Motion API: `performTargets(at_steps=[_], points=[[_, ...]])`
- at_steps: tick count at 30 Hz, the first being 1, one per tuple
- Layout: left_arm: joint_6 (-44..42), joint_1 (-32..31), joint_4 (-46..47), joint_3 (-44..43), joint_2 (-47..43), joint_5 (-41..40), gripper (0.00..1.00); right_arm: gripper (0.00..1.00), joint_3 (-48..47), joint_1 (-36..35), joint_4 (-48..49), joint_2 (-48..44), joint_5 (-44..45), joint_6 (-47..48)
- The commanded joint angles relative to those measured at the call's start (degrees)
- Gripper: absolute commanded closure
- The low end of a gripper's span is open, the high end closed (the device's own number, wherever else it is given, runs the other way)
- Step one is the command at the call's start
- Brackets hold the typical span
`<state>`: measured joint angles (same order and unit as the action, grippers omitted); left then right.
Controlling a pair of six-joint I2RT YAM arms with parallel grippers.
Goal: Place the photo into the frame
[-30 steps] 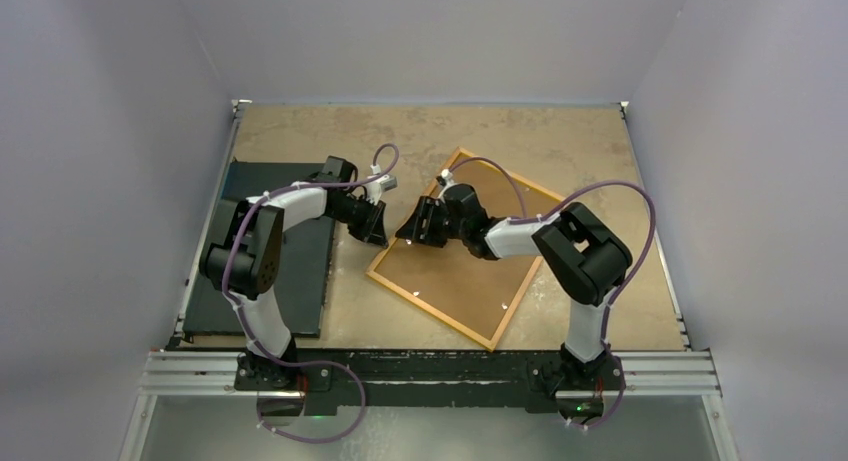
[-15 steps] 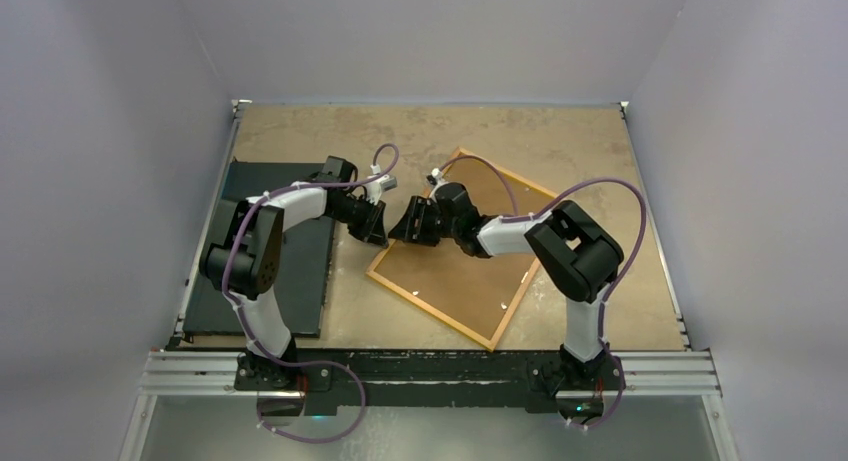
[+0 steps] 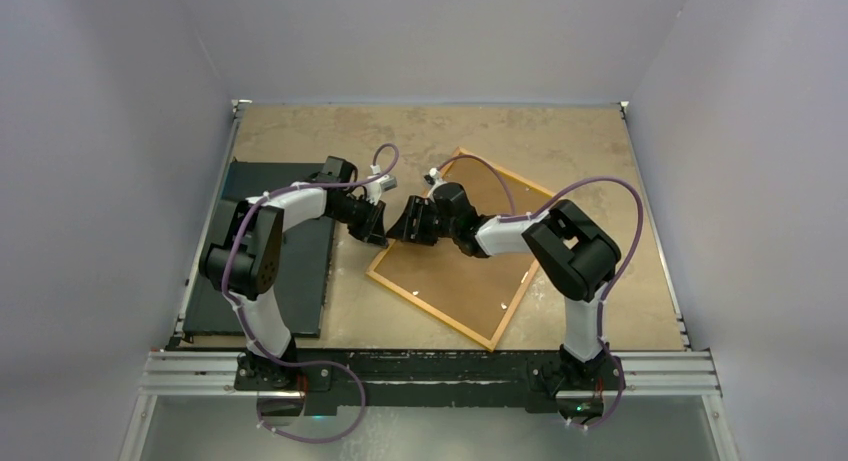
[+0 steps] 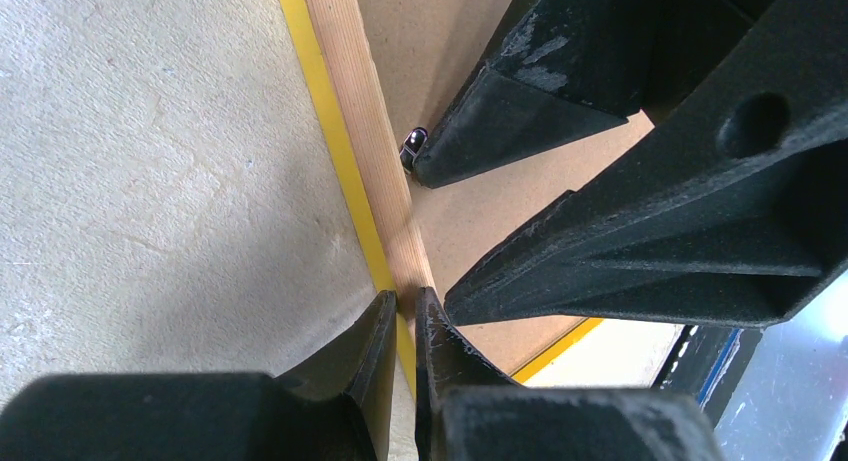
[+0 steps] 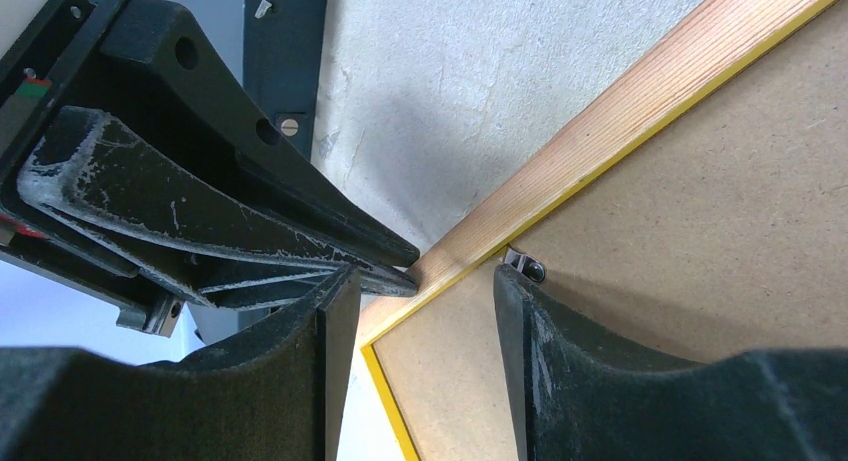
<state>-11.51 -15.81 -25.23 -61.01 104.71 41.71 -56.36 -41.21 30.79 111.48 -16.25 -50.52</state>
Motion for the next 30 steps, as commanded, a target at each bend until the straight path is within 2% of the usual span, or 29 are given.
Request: performTargets(at_steps=[1,7,10,12,15,16,20,25,30], points=[[-1.5,-1.4,0.6,1.9,0.8,-1.7,0.96,0.45,-1.1,-0.2,-1.8,1.6,1.0,1.8],[-2.9,-1.3,-1.3,1.0,0.3,-1.8,0.96,0.43,-3.2,0.1,-2.6,0.2,-1.7,2.4],[-4.2,-1.1,-3.1,0.2,-0.3,-2.8,0.96,0.33,-2.9,2.5,-3.0,-4.5,-5.1,3.6],[-4.9,-0.9,-4.7,-0.6,-0.9,-3.3,0.96,0.23,-1.6,5.4,-5.5,-10.0,-5.5,4.5],[-6.3,-0.3,-7.5,-3.1,-1.3,-3.5,0.95,0.04,1.8,12.5,-11.5,-17.3,-4.1,4.7],[-6.5,-0.1,-8.1,-3.9,-1.4,-3.5,0.95,0.01,3.2,14.8,-13.4,-19.7,-3.7,4.7],[-7.3,0.2,-9.7,-6.6,-1.9,-4.8,0.94,0.01,9.1,23.6,-21.0,-27.9,-0.1,5.4],[-7.3,0.5,-9.1,-7.7,-0.9,-7.1,0.93,0.01,14.4,30.6,-34.7,-36.7,10.6,5.3],[-8.3,0.4,-7.0,-7.3,1.2,-9.6,0.94,0.01,18.9,37.0,-40.6,-44.9,18.6,4.1]])
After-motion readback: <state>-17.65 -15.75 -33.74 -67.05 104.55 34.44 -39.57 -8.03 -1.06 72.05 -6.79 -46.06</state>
